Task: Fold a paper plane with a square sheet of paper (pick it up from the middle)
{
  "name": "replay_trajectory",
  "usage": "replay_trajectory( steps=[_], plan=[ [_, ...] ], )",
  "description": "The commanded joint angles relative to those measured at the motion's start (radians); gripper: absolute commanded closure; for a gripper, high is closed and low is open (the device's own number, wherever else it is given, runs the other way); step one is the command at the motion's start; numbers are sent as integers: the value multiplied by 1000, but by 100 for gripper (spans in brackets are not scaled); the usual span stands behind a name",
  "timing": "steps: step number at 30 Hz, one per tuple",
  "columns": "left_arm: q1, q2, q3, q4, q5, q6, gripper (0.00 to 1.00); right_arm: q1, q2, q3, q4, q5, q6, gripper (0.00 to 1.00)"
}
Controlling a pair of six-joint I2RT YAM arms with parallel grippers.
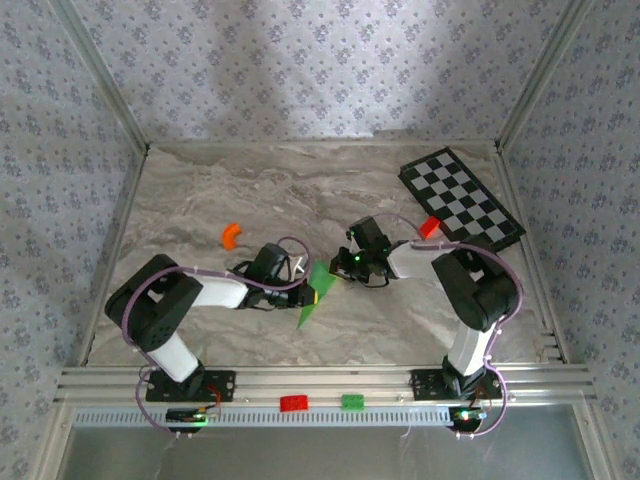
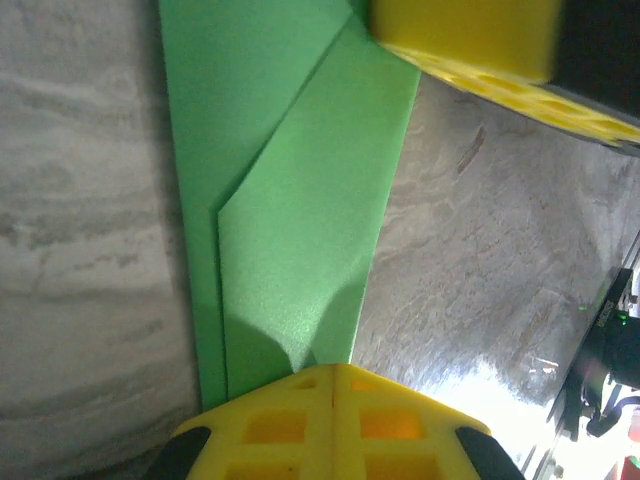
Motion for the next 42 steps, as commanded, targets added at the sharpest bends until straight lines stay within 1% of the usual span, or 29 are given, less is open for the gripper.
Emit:
replay_trajectory(
  steps=[1,3,7,9,12,16,20,24,29,32,36,39,42],
  plan=[
    [-12,-13,-5,-163,-16,-13,100,-20,22,-20,-45,23,6,93],
    [-17,-43,12,-148,-3,-24,100,-28,19,-27,-62,26,-8,94],
    [-18,-70,105,-213,-1,2,99,-33,22,-29,-73,11,-31,95],
    [-19,-62,134,-184,34,6,99,-27,20,-32,-59,2,-37,95],
    [-20,-16,170,-143,61,0,99,-28,17,-32,-63,6,-35,95],
    [-21,85,230,-149,71,27,99,-22,27,-10,-111,22,-55,95],
    [-27,162,251,-152,74,40,100,-20,25,-13,-129,34,-68,95],
    [-32,158,206,-150,53,38,100,-25,20,-26,-135,45,-72,96],
    [-41,104,160,-226,27,83,99,-30,26,-31,-148,56,-82,97],
    [-49,68,135,-279,22,118,98,-35,29,-31,-149,56,-85,98],
    [-56,6,96,-361,-23,160,97,-36,25,-24,-155,61,-92,98],
    [-56,-52,40,-377,-51,167,97,-34,22,-20,-157,65,-92,98],
    [-56,-96,-7,-389,-55,170,97,-33,25,-13,-158,63,-90,98]
  ],
)
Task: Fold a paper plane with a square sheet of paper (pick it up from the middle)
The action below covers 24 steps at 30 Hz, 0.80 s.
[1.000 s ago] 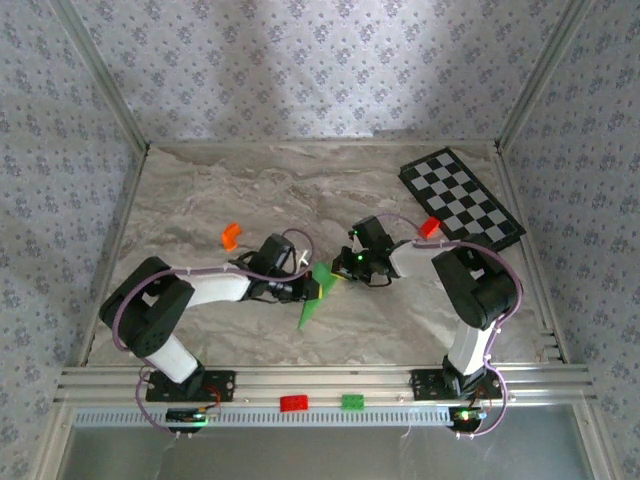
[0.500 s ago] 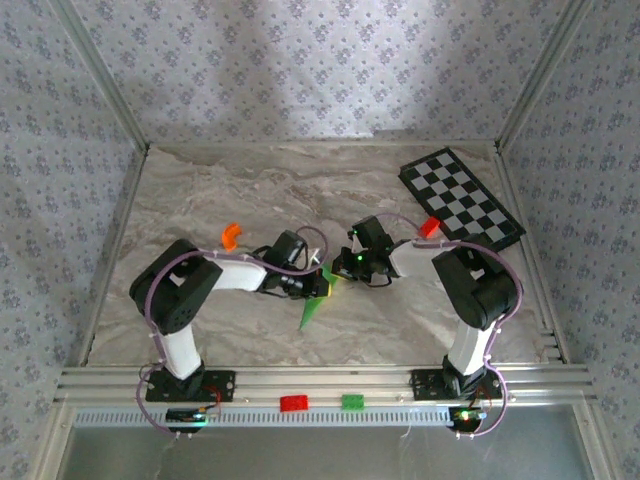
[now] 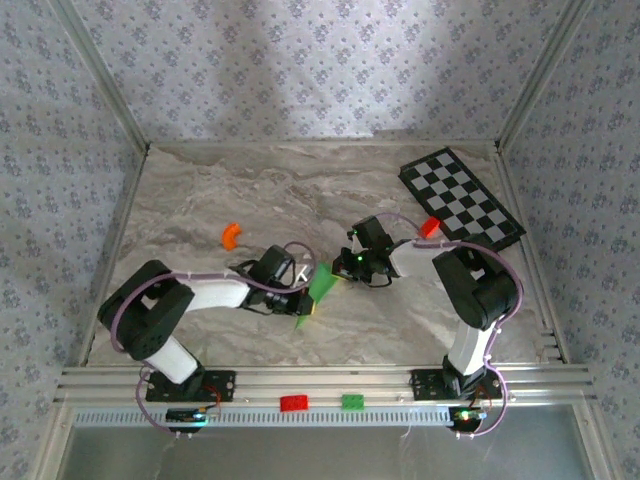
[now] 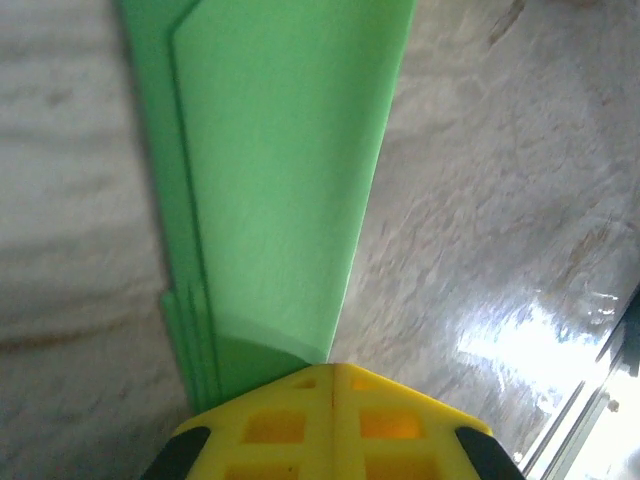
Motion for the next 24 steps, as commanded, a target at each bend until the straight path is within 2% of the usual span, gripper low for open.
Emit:
replay_trajectory(
  steps=[1,8,11,13,14,16,19,24],
  plan=[
    [-10,-45,-63,-133,-21,32,97,-10,30,-7,-136,85,-23,98],
    [-5,-189,-130,-152,-45,2,97,-4,31,13,-118,57,-28,96],
    [11,-288,-124,-140,-46,-21,97,-1,1,26,-70,3,-37,92],
    [45,-341,-115,-131,-63,-49,92,2,-48,34,-66,1,-41,86],
    [72,-350,-106,-132,-73,-66,85,2,-79,34,-70,13,-43,82],
    [132,-332,-85,-115,-54,-89,80,1,-137,19,-88,43,-44,73],
    [209,-233,-14,-101,24,-90,75,-13,-206,-25,-142,102,-14,68],
    [216,-58,119,-131,78,-25,72,-22,-257,-115,-74,41,33,65]
  ],
)
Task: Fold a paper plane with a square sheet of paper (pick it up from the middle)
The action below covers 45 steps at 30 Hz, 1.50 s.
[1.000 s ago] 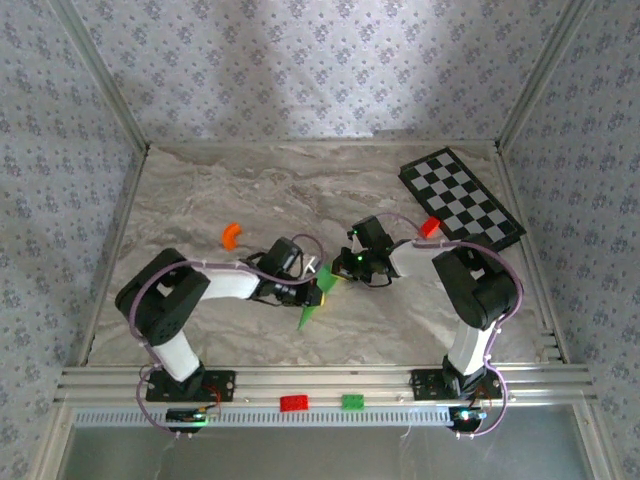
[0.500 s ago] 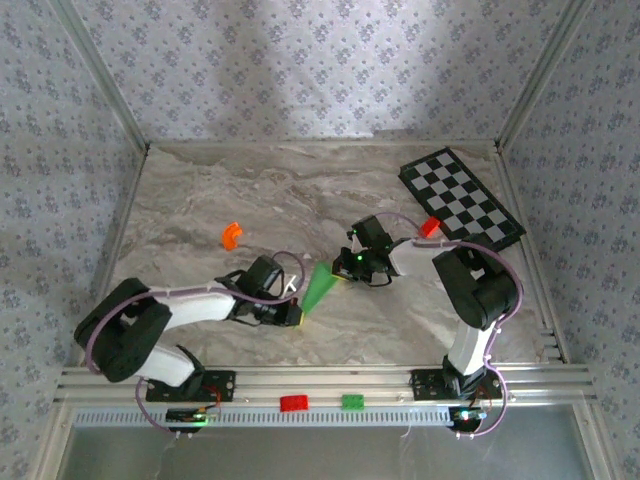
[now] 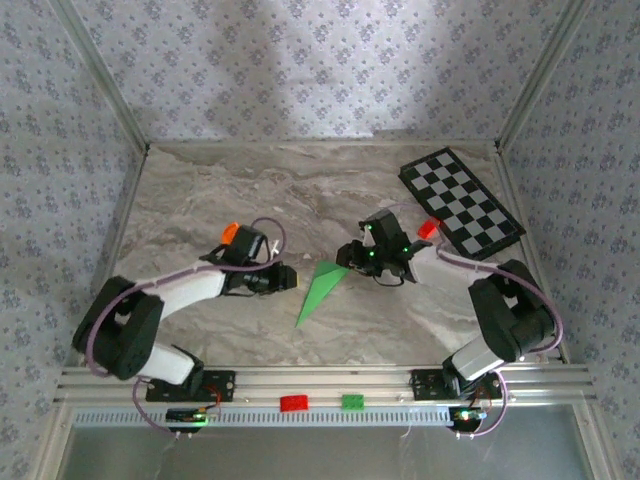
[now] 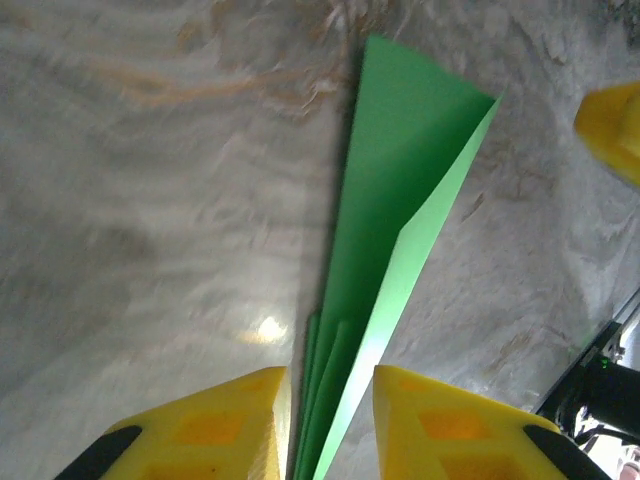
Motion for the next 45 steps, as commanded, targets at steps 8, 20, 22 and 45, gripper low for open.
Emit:
replay_trajectory(
  steps=[8,20,22,45],
  plan=[
    [1,218,133,13,104,39,76,36,39,-41,-16,-47,46,68],
    [-54,300,184,-7,124,76,75,64,136,15,-54,-42,34,82],
    [-60,305,184,1,131,72,74,64,147,24,-73,-30,31,83],
    [-96,304,173,87,185,32,81,58,164,5,-66,-14,38,85]
  ],
)
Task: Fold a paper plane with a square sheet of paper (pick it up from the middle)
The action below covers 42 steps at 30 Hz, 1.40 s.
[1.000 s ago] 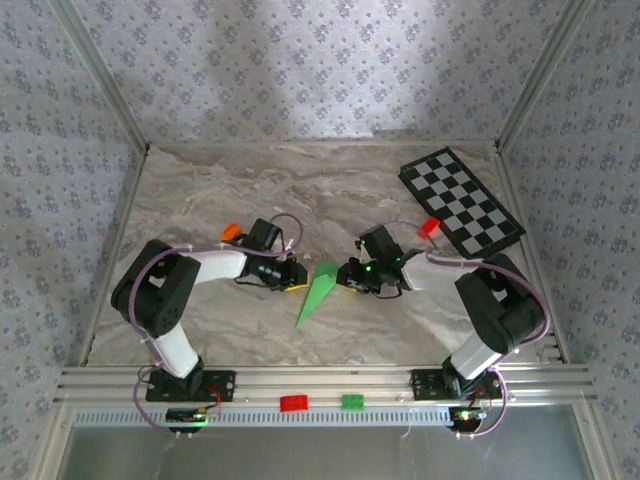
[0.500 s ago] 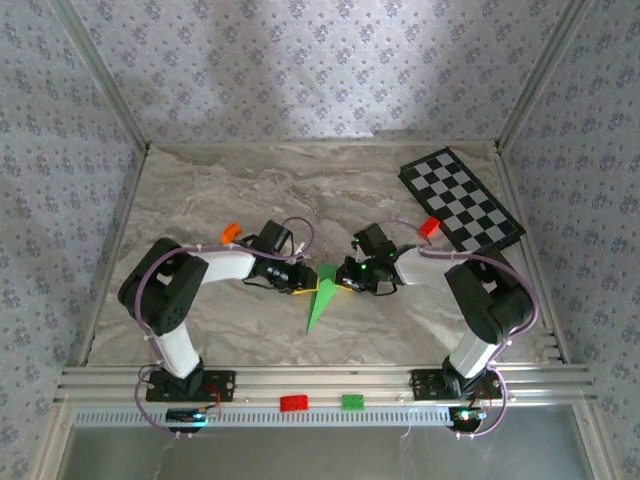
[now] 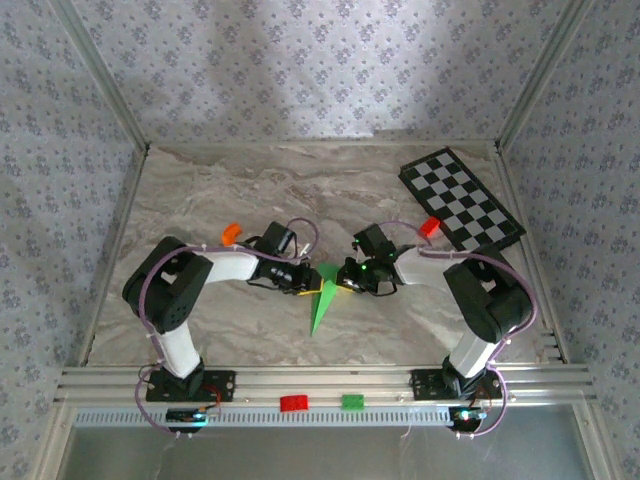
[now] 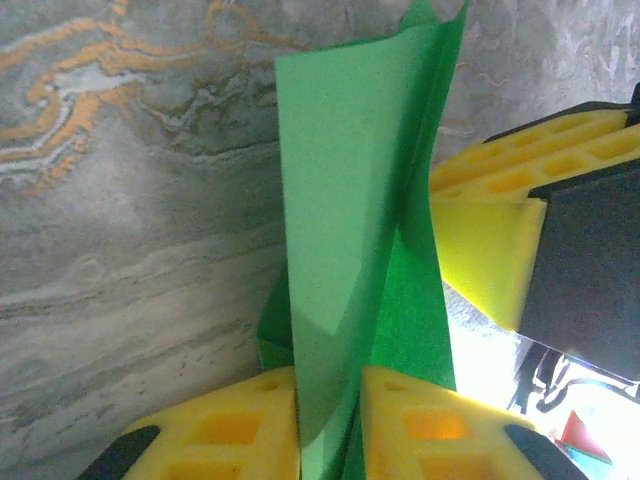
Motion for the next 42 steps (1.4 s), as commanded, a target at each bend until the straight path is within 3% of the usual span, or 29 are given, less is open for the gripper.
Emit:
replay_trajectory(
  steps=[1,7,13,16,19,34,39,42],
  plan=[
    [-10,-26,6,16,8,-6,83,-2,1,-8,-13,8,-8,84],
    [-22,-179,-40,20,-166,-52,95,-36,-108,-67,33,3,27,76],
    [-98,-306,-19,-167,-489,-44,95,-44,-256,-112,110,9,81,58],
    [-129,-322,6,-237,-590,-57,95,-33,-286,-116,158,3,115,52],
    [-138,-319,5,-232,-601,-71,95,-12,-281,-98,182,-1,132,48],
    [-175,-305,15,-224,-615,-110,95,84,-78,54,140,-13,171,50],
    [-178,-296,28,-239,-619,-113,95,105,-18,96,71,-12,118,58],
    [-178,-292,33,-251,-625,-118,95,104,-21,80,39,8,102,69]
  ],
)
